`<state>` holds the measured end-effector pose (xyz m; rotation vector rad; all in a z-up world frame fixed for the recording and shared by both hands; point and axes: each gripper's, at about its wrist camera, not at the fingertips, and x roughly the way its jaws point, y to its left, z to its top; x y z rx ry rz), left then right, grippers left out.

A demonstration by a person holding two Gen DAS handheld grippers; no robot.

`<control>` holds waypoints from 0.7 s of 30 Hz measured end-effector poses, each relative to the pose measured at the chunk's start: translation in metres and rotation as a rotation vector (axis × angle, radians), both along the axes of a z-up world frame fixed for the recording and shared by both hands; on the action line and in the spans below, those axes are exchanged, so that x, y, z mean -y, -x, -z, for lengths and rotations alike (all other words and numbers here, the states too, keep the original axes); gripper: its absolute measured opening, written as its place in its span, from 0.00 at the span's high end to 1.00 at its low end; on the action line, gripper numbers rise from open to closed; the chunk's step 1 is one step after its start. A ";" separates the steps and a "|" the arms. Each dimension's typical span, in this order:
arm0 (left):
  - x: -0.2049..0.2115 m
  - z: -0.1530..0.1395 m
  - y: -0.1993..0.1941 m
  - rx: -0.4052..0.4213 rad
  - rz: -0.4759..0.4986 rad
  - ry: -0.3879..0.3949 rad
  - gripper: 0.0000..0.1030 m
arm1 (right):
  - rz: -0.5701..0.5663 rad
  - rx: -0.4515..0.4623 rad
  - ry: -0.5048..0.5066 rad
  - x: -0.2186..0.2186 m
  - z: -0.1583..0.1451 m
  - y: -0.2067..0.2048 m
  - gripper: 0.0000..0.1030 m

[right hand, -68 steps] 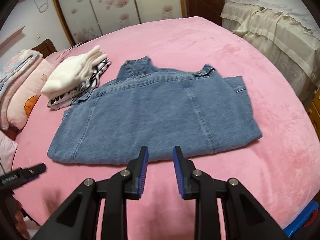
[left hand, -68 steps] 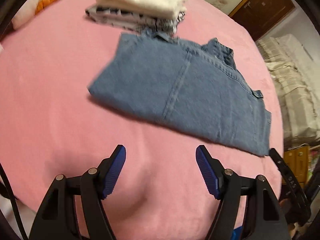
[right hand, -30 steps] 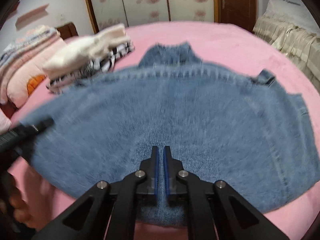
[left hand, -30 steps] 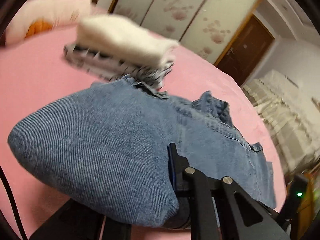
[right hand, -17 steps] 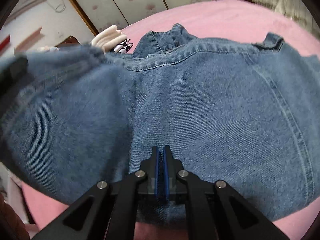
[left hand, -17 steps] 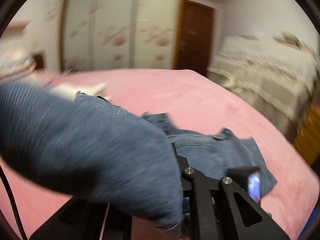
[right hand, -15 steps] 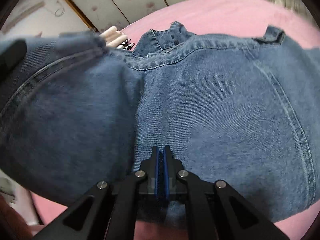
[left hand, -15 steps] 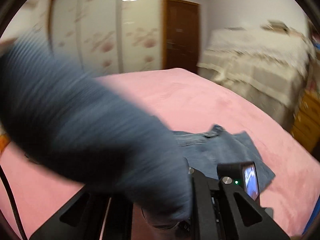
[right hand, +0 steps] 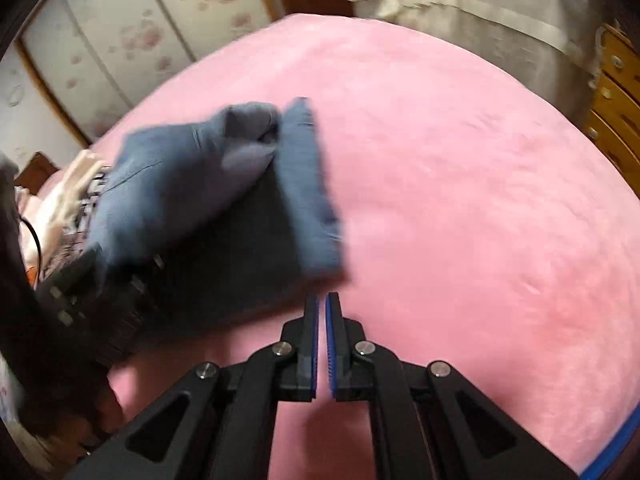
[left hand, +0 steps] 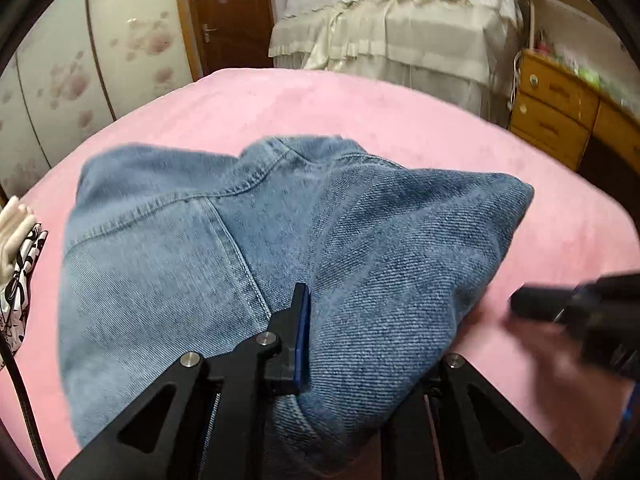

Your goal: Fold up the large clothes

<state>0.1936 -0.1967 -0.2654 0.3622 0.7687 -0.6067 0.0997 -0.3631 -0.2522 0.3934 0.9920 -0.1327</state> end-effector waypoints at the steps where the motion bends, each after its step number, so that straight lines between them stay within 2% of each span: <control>1: -0.001 -0.002 0.000 0.000 0.000 0.008 0.89 | 0.014 -0.002 -0.008 0.002 0.001 0.002 0.97; 4: -0.011 -0.018 -0.005 -0.022 -0.014 0.087 0.89 | 0.014 0.012 -0.005 0.001 0.001 0.000 0.97; 5: -0.013 -0.019 -0.004 -0.018 -0.004 0.083 0.89 | 0.009 0.009 -0.005 -0.002 0.000 -0.004 0.97; 8: -0.008 -0.001 -0.002 -0.023 0.041 -0.009 0.86 | 0.008 -0.001 -0.020 -0.007 -0.001 -0.010 0.96; 11: -0.003 -0.006 -0.003 -0.031 0.067 -0.010 0.78 | 0.023 -0.003 -0.025 0.001 -0.008 -0.011 0.96; 12: -0.003 -0.010 -0.005 -0.049 0.071 -0.001 0.68 | 0.025 -0.004 -0.030 0.002 -0.011 -0.011 0.96; 14: -0.008 -0.021 -0.007 -0.137 0.101 0.021 0.35 | 0.030 -0.013 -0.037 0.008 -0.019 -0.011 0.96; 16: -0.009 -0.032 -0.003 -0.187 0.125 0.042 0.27 | 0.032 -0.013 -0.046 0.015 -0.029 -0.005 0.95; 18: -0.020 -0.048 0.005 -0.229 0.149 0.076 0.27 | 0.032 -0.005 -0.054 0.020 -0.043 -0.007 0.89; 19: -0.030 -0.060 0.009 -0.248 0.152 0.102 0.27 | 0.029 0.010 -0.061 0.023 -0.052 -0.007 0.80; 20: -0.039 -0.070 0.012 -0.249 0.135 0.114 0.27 | 0.027 0.025 -0.066 0.024 -0.058 -0.007 0.67; 21: -0.046 -0.076 0.012 -0.251 0.120 0.121 0.26 | 0.023 0.043 -0.074 0.024 -0.066 -0.008 0.60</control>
